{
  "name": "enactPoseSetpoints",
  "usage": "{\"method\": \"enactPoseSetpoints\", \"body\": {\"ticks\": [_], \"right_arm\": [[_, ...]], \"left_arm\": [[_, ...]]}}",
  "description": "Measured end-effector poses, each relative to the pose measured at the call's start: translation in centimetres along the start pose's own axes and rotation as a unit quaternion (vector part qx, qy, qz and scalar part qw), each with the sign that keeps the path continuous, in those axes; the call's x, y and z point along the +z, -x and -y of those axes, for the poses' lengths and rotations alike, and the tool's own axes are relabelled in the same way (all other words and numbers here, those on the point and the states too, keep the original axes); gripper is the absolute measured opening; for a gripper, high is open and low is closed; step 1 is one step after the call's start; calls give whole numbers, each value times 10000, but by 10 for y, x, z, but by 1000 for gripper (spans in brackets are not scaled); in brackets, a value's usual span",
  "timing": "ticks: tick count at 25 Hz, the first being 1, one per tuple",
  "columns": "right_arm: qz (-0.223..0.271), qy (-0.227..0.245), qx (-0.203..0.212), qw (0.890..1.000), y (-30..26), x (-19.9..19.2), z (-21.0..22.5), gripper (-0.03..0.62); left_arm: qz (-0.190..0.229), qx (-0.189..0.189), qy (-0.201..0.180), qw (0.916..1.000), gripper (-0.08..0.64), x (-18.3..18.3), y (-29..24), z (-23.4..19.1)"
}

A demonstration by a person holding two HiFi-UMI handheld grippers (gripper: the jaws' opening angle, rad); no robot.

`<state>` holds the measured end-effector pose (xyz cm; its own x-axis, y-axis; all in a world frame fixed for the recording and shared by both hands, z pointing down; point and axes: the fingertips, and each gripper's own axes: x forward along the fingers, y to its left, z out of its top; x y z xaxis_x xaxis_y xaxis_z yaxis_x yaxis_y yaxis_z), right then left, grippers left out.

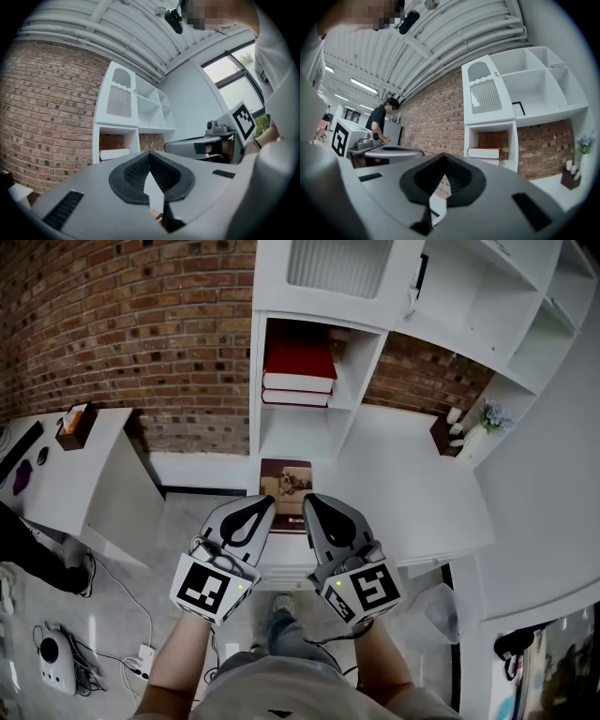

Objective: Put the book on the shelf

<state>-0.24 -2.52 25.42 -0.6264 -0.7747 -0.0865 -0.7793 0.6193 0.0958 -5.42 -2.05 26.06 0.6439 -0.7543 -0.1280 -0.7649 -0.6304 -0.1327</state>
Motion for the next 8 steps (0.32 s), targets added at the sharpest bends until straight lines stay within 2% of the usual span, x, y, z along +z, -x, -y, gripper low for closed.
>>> {"method": "enactPoseSetpoints", "body": {"ticks": [8], "right_arm": [[14, 6, -26, 10000, 4, 0, -3, 8]], "left_arm": [[16, -8, 4, 10000, 12, 1, 4, 3]]}}
